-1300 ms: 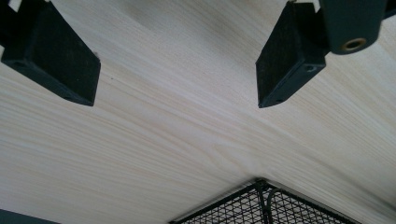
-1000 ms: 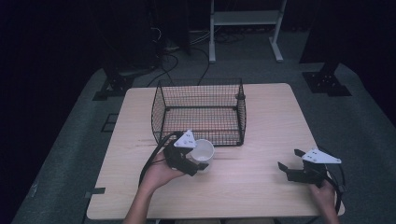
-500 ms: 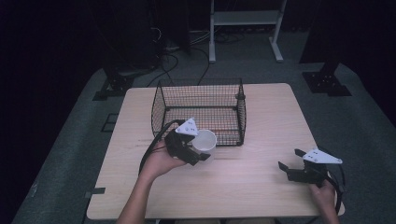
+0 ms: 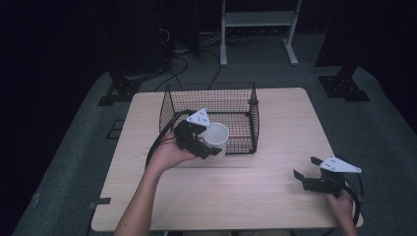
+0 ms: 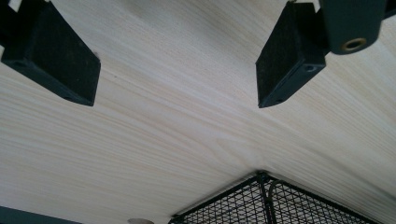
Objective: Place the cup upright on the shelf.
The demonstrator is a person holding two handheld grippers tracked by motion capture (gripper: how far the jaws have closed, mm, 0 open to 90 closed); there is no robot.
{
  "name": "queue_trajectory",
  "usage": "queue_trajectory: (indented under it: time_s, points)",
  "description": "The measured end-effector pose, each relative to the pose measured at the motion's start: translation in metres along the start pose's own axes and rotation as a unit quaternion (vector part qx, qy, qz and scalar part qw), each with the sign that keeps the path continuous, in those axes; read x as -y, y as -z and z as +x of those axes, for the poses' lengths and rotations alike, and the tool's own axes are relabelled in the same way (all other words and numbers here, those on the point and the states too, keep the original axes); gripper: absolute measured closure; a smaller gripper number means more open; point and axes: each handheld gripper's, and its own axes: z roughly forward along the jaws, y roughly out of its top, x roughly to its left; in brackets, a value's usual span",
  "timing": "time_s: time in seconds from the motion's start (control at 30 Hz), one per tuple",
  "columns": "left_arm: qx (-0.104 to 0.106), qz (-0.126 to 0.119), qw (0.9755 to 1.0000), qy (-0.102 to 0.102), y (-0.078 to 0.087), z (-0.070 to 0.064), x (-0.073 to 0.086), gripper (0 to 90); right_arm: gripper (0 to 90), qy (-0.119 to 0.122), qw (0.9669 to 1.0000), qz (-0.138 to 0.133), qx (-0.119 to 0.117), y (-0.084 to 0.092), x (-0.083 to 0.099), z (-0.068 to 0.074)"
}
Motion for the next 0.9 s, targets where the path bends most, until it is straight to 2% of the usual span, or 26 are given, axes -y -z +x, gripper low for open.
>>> queue_trajectory:
  time_s: [0.33,0.9]
  points:
    - [-0.002,0.000,1.0000,-0.003,0.007,0.012,-0.013,20.8,13.1,-0.003,1.0000,-0.001,-0.001,0.000,0.000,-0.001]
    - [-0.011,0.008,0.9998,0.013,0.009,0.047,-0.029,20.9,13.1,-0.004,1.0000,-0.004,-0.002,0.001,0.000,-0.001]
